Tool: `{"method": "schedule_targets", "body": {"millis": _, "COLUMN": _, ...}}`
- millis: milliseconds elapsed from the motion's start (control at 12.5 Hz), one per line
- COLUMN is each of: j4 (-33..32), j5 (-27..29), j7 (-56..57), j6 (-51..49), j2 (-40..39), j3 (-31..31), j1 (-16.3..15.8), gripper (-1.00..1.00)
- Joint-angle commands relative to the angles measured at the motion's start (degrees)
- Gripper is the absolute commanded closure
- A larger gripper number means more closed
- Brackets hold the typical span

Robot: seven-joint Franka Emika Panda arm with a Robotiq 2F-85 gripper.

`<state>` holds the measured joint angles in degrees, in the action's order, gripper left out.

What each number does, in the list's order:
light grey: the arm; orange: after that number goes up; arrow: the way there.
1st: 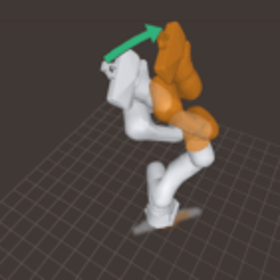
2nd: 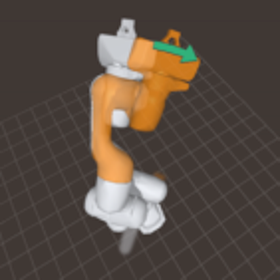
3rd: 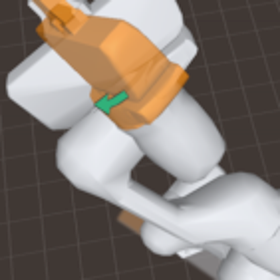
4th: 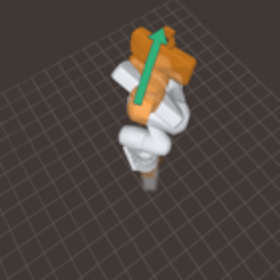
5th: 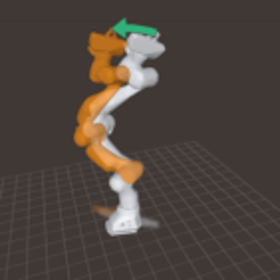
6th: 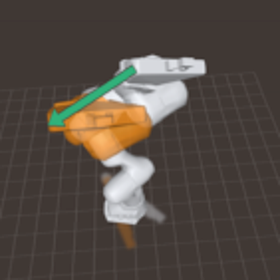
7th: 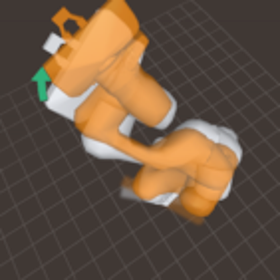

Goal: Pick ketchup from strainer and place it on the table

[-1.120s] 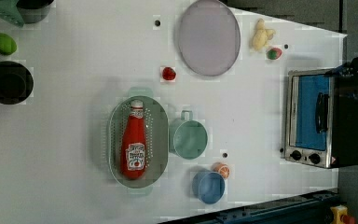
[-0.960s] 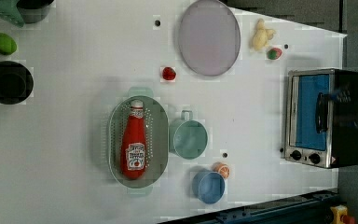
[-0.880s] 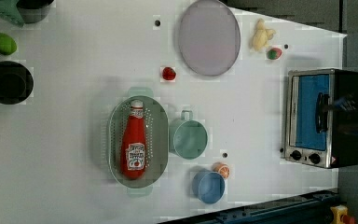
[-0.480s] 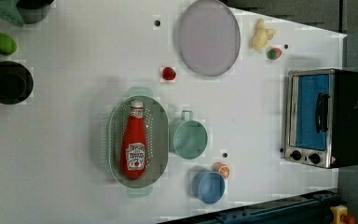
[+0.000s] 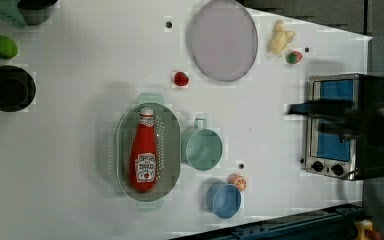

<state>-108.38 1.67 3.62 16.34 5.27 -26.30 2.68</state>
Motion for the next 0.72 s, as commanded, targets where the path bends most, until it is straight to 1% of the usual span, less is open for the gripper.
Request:
{"method": "schedule_targets", "body": {"millis": 80, "j4": -1.26, "j5": 0.44, "j7": 0.79, "j6": 2.04, "j2": -1.96, "j3": -5.48, "j1": -3.07, "gripper": -1.0}}
{"method": "schedule_targets", "body": {"millis": 240, "j4": -1.88, "j5": 0.29, "j7": 0.78, "j6": 3.81, "j2": -5.04, "j3": -10.07, "j1": -3.18, "gripper": -1.0}}
{"method": "schedule_targets", "body": {"millis": 400, "j4": -3.55, "j5": -0.39, "j7": 0.09, "j6": 6.11, "j2": -8.18, "j3": -13.3, "j1": -3.41, "gripper": -1.0}}
{"method": "schedule_targets", "body": {"millis": 560, "j4": -6.48, "j5": -1.71, "j7": -3.66, "j6": 10.66, "j2": -11.39, "j3": -15.01, "j1": -3.93, "gripper": -1.0}}
{"method": "schedule_targets", "body": {"millis": 720, "j4": -9.91, "j5": -4.49, "j7": -7.91, "j6": 16.63, "j2": -14.65, "j3": -15.57, "j1": -4.89, "gripper": -1.0}}
